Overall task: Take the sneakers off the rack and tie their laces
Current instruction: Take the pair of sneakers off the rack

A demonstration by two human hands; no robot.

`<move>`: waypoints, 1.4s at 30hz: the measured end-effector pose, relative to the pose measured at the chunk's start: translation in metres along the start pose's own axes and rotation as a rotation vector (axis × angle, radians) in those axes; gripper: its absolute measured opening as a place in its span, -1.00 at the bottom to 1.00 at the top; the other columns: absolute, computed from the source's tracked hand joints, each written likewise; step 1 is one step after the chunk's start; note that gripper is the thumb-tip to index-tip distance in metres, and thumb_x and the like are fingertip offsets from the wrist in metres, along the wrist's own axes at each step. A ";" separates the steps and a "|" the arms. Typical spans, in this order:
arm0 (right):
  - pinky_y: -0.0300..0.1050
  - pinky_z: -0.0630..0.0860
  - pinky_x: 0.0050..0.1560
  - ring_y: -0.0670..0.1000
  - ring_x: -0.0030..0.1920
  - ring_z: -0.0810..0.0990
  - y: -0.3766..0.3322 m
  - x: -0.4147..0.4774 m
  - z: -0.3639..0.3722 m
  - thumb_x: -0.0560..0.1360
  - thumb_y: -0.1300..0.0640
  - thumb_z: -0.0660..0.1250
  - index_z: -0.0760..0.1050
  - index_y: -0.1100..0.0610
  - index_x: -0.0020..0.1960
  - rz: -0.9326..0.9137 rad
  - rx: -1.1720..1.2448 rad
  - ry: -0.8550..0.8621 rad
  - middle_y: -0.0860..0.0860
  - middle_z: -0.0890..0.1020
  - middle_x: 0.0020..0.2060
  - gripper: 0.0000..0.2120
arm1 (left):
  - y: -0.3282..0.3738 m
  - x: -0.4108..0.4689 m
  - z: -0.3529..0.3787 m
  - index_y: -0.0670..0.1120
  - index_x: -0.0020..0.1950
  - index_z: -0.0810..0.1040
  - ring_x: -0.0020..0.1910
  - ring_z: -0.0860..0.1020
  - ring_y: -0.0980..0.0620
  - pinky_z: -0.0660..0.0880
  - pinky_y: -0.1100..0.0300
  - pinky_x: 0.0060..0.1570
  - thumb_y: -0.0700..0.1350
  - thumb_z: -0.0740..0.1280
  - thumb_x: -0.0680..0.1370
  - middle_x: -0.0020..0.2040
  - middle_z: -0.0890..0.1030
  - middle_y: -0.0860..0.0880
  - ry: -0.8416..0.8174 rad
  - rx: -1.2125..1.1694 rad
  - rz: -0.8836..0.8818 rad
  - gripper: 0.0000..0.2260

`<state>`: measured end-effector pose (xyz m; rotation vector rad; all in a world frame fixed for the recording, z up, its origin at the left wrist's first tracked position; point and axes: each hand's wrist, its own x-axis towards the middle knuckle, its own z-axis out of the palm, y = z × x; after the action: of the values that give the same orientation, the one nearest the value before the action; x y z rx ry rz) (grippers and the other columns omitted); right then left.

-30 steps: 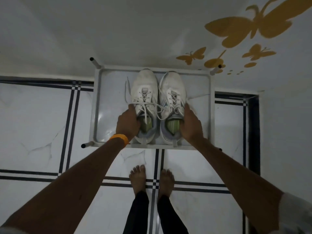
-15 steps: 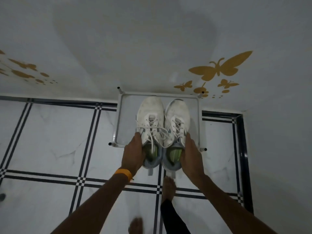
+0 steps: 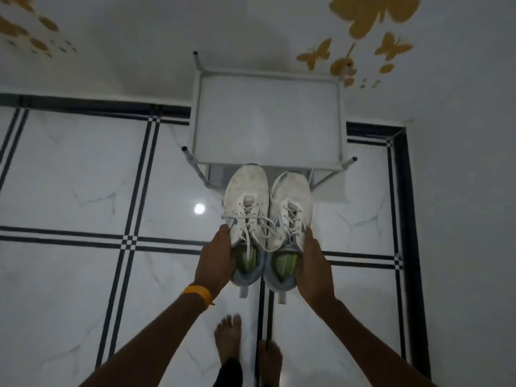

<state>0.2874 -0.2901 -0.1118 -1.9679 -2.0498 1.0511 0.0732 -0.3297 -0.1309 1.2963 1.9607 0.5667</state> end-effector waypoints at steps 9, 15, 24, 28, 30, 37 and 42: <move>-0.09 0.40 0.23 0.23 0.28 0.52 0.136 -0.010 0.155 0.57 0.19 0.22 0.08 0.25 0.55 0.006 0.038 -0.061 0.24 0.43 0.39 -0.39 | -0.143 -0.027 0.146 -0.09 0.22 0.43 -0.03 0.55 0.05 0.53 0.16 0.09 -0.14 0.26 0.59 0.09 0.63 -0.08 -0.085 -0.032 -0.074 -0.79; 0.05 0.40 0.36 0.24 0.36 0.45 0.217 0.036 0.251 0.56 0.27 0.26 0.10 0.25 0.55 -0.053 -0.024 -0.055 0.24 0.39 0.43 -0.38 | -0.239 0.008 0.236 -0.16 0.31 0.35 -0.01 0.63 -0.12 0.57 0.08 -0.01 -0.13 0.24 0.60 0.05 0.63 -0.15 -0.089 0.042 -0.034 -0.69; -0.12 0.31 0.34 0.17 0.37 0.45 0.287 0.071 0.321 0.57 0.28 0.24 0.23 0.20 0.52 -0.029 0.023 0.111 0.17 0.46 0.39 -0.47 | -0.300 0.050 0.308 -0.18 0.33 0.36 0.00 0.61 -0.13 0.54 0.10 -0.03 -0.15 0.28 0.57 0.08 0.61 -0.18 0.011 0.056 0.181 -0.66; -0.07 0.39 0.28 0.14 0.35 0.44 0.284 0.077 0.313 0.59 0.09 0.25 0.09 0.14 0.56 -0.037 -0.121 -0.033 0.15 0.40 0.41 -0.39 | -0.302 0.052 0.303 -0.05 0.22 0.39 -0.20 0.55 0.05 0.52 0.14 -0.17 0.09 0.27 0.50 -0.09 0.59 0.04 0.035 0.012 0.213 -0.63; 0.00 0.50 0.10 0.15 0.27 0.46 0.271 0.081 0.300 0.51 -0.07 0.30 0.05 0.11 0.56 -0.039 -0.278 0.001 0.14 0.39 0.35 -0.26 | -0.302 0.051 0.296 0.00 0.15 0.39 -0.30 0.55 0.14 0.54 0.16 -0.30 0.25 0.16 0.48 -0.22 0.58 0.10 0.083 0.059 0.231 -0.60; -0.20 0.42 -0.05 0.01 0.02 0.58 0.208 0.084 0.312 0.49 0.20 0.33 0.53 0.08 0.19 -0.453 -0.094 0.033 0.00 0.61 0.07 -0.72 | -0.295 0.058 0.279 0.08 0.23 0.51 -0.15 0.52 0.16 0.54 0.22 -0.15 0.07 0.25 0.60 -0.01 0.58 0.09 0.065 0.132 0.541 -0.77; -0.14 0.49 -0.09 0.05 -0.03 0.62 0.202 0.108 0.318 0.46 0.17 0.41 0.57 0.10 0.01 -0.416 -0.092 -0.085 0.06 0.67 -0.03 -0.87 | -0.283 0.075 0.276 0.03 0.02 0.57 -0.18 0.55 0.03 0.55 0.05 -0.14 -0.01 0.33 0.55 -0.14 0.62 0.01 -0.050 0.129 0.516 -0.90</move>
<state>0.2734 -0.3334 -0.5011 -1.4517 -2.4447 0.9746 0.0923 -0.3807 -0.5297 1.8976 1.6387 0.6493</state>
